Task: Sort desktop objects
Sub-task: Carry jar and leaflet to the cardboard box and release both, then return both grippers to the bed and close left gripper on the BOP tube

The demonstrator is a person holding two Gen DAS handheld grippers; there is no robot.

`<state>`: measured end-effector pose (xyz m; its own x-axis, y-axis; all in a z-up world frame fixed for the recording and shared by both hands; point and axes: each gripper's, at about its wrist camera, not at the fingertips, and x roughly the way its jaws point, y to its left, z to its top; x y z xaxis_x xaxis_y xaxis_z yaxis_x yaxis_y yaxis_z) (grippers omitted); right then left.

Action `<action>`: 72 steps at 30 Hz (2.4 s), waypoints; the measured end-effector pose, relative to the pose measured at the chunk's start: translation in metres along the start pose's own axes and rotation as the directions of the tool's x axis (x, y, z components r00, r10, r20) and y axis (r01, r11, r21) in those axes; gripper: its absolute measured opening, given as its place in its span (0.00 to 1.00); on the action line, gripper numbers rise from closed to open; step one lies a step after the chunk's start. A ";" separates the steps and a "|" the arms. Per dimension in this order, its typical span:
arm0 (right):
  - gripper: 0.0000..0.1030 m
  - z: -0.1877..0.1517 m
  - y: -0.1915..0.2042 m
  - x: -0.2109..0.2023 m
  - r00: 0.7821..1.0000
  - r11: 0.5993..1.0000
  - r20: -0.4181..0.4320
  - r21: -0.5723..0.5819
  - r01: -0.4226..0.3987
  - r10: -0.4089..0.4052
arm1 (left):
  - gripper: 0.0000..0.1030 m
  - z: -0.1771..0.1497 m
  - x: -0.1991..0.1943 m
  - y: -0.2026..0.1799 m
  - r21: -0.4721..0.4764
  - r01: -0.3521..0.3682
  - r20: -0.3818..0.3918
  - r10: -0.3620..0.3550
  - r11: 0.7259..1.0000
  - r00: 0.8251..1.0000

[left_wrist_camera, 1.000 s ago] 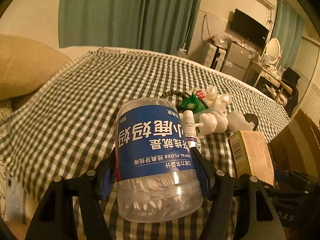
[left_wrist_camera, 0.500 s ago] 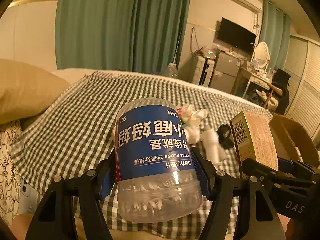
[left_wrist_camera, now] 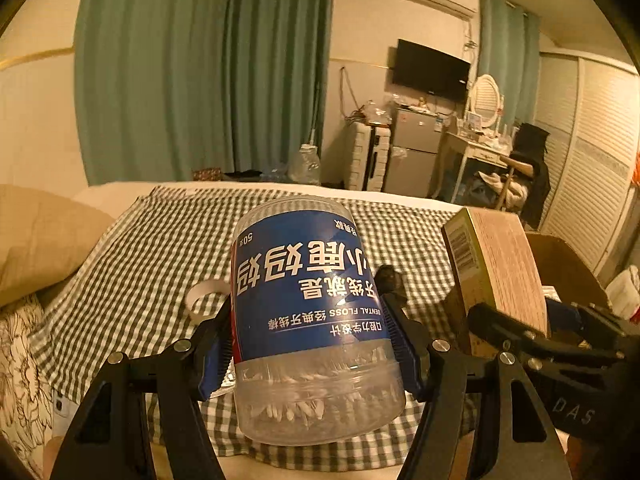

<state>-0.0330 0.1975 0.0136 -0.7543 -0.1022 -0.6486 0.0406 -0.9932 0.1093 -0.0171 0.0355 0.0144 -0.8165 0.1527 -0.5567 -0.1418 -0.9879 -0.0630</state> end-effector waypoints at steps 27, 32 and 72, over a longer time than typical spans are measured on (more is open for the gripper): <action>0.72 0.019 -0.240 -0.022 0.959 0.948 -0.070 0.144 0.283 -0.275 | 0.67 0.036 0.059 -0.234 0.169 0.354 -0.153 -0.330 0.920 0.932; 0.72 0.012 -0.266 -0.013 0.951 0.937 -0.105 0.171 0.306 -0.291 | 0.67 0.021 0.080 -0.259 0.183 0.384 -0.217 -0.344 0.905 0.914; 0.93 0.000 -0.036 0.025 0.997 0.999 -0.061 -0.005 0.050 -0.050 | 0.92 -0.007 0.062 0.055 -0.091 -0.086 -0.200 0.066 0.992 0.977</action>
<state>-0.0538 0.2307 -0.0067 -0.7140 -0.0552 -0.6979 0.0063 -0.9974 0.0724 -0.0713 -0.0094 -0.0289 -0.6953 0.0786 -0.7144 -0.0200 -0.9957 -0.0900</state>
